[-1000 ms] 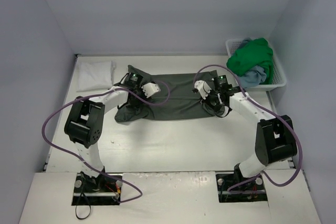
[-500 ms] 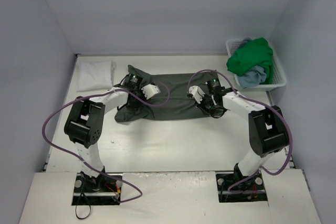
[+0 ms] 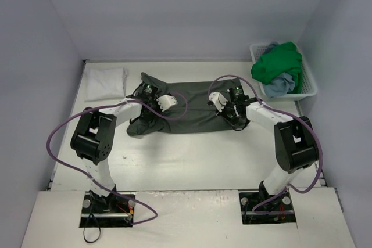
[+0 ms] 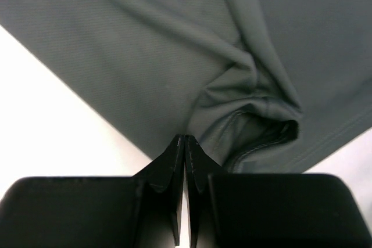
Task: Fold and stack the t-shirts
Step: Fold the flattened tshirt in 1/3 of the way
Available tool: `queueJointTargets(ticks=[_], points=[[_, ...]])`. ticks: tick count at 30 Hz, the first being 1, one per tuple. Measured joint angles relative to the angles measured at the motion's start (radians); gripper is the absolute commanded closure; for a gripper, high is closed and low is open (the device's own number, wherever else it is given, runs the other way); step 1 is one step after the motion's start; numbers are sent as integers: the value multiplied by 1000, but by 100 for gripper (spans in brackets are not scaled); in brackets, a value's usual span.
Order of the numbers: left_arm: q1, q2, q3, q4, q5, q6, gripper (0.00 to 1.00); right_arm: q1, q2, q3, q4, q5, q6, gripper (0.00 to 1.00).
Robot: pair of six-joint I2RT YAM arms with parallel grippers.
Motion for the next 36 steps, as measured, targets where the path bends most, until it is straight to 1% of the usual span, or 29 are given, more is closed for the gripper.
queueJointTargets(ticks=[4, 13, 20, 24, 30, 36], points=[[-2, -2, -5, 8, -1, 4, 89, 0, 7, -6, 41, 36, 5, 100], [-4, -18, -33, 33, 0, 6, 91, 0, 79, -9, 124, 133, 27, 100], [-4, -47, -77, 58, -1, 16, 92, 0, 109, -9, 226, 249, 58, 100], [-5, -55, -92, 71, -2, 28, 92, -3, 115, -9, 253, 309, 72, 100], [-5, -58, -99, 79, -1, 33, 92, -34, 119, -9, 290, 346, 77, 100], [-5, -60, -102, 82, -1, 37, 92, -70, 168, -4, 368, 380, 81, 100]])
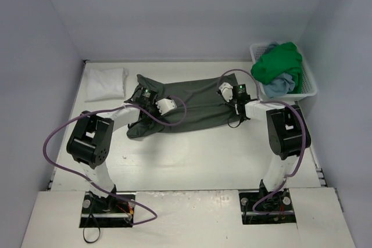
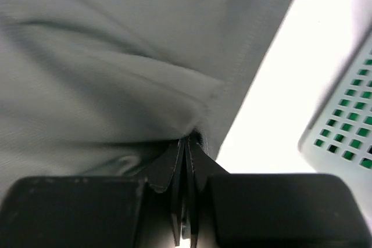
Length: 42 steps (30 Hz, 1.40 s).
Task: Fold and stack the t-shirts
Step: Fold the flattened tshirt in 1/3 of the way
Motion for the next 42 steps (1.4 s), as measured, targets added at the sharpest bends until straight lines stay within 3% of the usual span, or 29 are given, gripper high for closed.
queueJointTargets(ticks=[14, 25, 31, 37, 42], points=[[-2, -2, -6, 15, 5, 3, 92, -88, 100, 74, 140, 31, 43, 100], [-2, -6, -18, 32, -1, -1, 92, -90, 51, 45, 96, 47, 48, 100], [-6, -34, -26, 17, -40, -19, 69, -89, -38, 51, 35, 47, 63, 100], [-6, -107, -25, -13, -60, -43, 68, -68, -114, 79, -40, -6, 82, 100], [-6, -115, 5, -32, -60, -58, 68, 20, -125, 80, -91, -109, 71, 100]])
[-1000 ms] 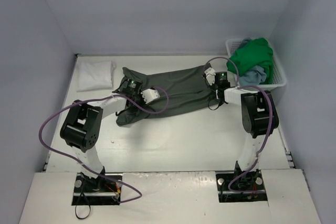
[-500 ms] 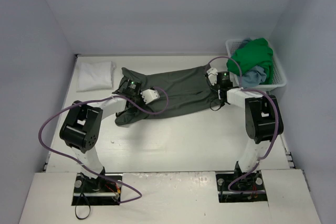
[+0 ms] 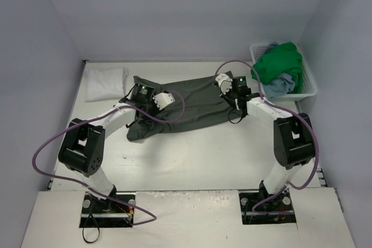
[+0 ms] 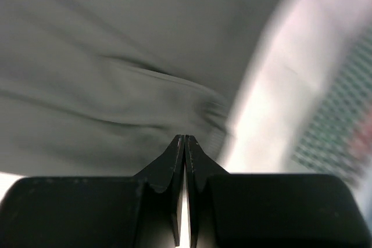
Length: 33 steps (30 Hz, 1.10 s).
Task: Fold and stack the t-shirts
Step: Fold the flattened tshirt in 1/3 of the way
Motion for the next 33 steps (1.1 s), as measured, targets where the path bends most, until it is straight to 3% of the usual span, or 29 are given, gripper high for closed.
queueJointTargets(ticks=[7, 19, 25, 33], points=[[0, 3, 20, -11, 5, -22, 68, 81, 158, 13, -9, -109, -26, 100], [0, 56, 19, -10, 39, -39, 82, 69, 188, 51, 3, -134, -31, 100], [0, 109, 7, -10, 58, -54, 95, 69, 92, -34, -93, -135, -43, 100], [-2, 117, 8, -7, 69, -48, 97, 69, -98, -68, -306, -175, -68, 100]])
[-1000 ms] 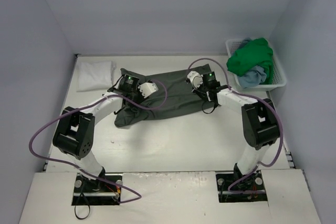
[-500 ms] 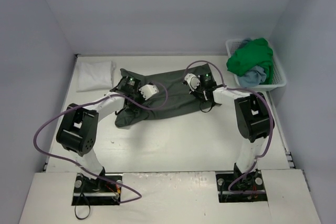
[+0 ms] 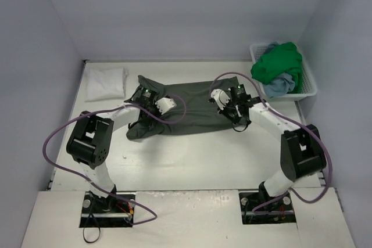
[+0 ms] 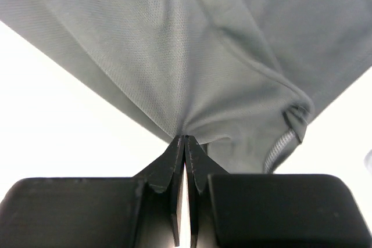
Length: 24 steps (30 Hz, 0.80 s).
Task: Fold and stack the t-shirts
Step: Fold the flattened tshirt in 1/3 of the way
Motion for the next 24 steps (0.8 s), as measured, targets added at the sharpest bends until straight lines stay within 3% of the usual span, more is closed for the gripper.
queueJointTargets(ticks=[9, 24], points=[[0, -116, -96, -132, 56, 25, 98, 8, -147, -47, -95, -43, -14, 100], [0, -133, -103, -187, 72, 27, 98, 8, 8, -41, -58, -52, -9, 100]])
